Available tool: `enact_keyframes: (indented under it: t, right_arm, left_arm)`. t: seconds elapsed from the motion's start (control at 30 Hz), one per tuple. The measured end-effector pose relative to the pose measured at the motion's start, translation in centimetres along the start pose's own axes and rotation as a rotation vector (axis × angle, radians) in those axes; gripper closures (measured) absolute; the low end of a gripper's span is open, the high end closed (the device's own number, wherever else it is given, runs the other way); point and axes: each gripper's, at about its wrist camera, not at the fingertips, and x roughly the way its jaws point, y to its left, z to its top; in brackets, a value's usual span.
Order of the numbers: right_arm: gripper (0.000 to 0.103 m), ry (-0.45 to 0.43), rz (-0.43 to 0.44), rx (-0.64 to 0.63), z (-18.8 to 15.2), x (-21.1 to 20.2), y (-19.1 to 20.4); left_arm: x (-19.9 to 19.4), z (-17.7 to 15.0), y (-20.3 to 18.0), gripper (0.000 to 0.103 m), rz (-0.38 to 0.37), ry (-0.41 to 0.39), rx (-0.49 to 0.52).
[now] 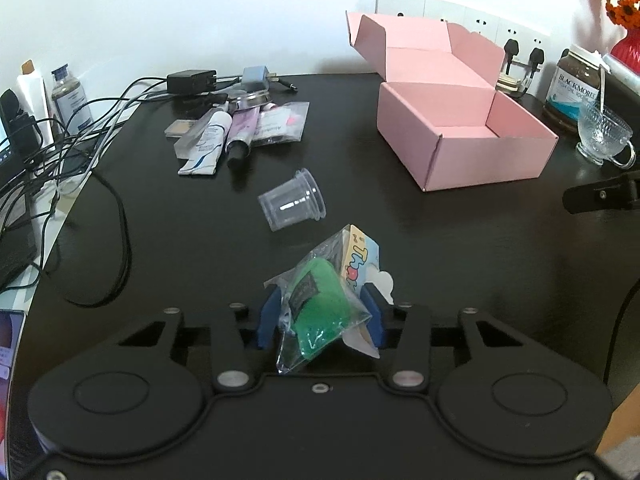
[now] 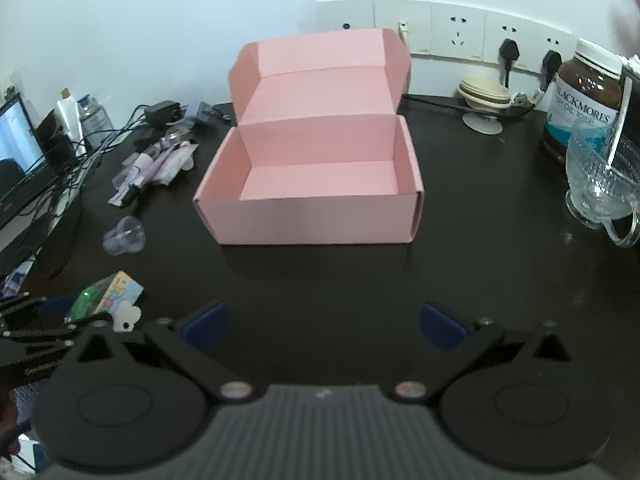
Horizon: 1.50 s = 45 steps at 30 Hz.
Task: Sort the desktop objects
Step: 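Lift the clear bag with the left gripper away from the pile, then carry the held bag with the left gripper over the pink box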
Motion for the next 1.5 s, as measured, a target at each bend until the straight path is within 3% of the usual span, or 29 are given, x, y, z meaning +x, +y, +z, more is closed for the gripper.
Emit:
enact_keyframes:
  t: [0.23, 0.57, 0.73, 1.0, 1.3, 1.5]
  right_arm:
    - [0.001, -0.053, -0.03, 0.003, 1.8, 0.2, -0.7]
    - [0.001, -0.137, -0.101, -0.011, 5.8, 1.6, -0.7]
    - [0.001, -0.151, -0.096, 0.017, 7.1, 2.7, -1.1]
    - [0.001, -0.101, -0.093, 0.116, 8.0, 5.3, -2.8]
    - [0.001, -0.011, -0.068, 0.102, 6.9, 7.3, -2.0]
    - [0.001, -0.027, -0.056, 0.122, 6.7, 6.8, -2.1]
  left_arm:
    - [-0.6, 0.5, 1.1, 0.067, 0.018, -0.023, -0.028]
    - [-1.7, 1.6, 1.2, 0.071, 0.028, -0.063, -0.031]
    - [-2.2, 2.8, 0.4, 0.071, 0.049, -0.097, -0.012]
    - [-1.5, 4.8, -0.3, 0.071, 0.021, -0.075, -0.043]
    - [-1.6, 5.8, -1.8, 0.071, -0.019, -0.088, -0.015]
    - [-1.6, 6.5, -1.7, 0.071, -0.024, -0.096, -0.023]
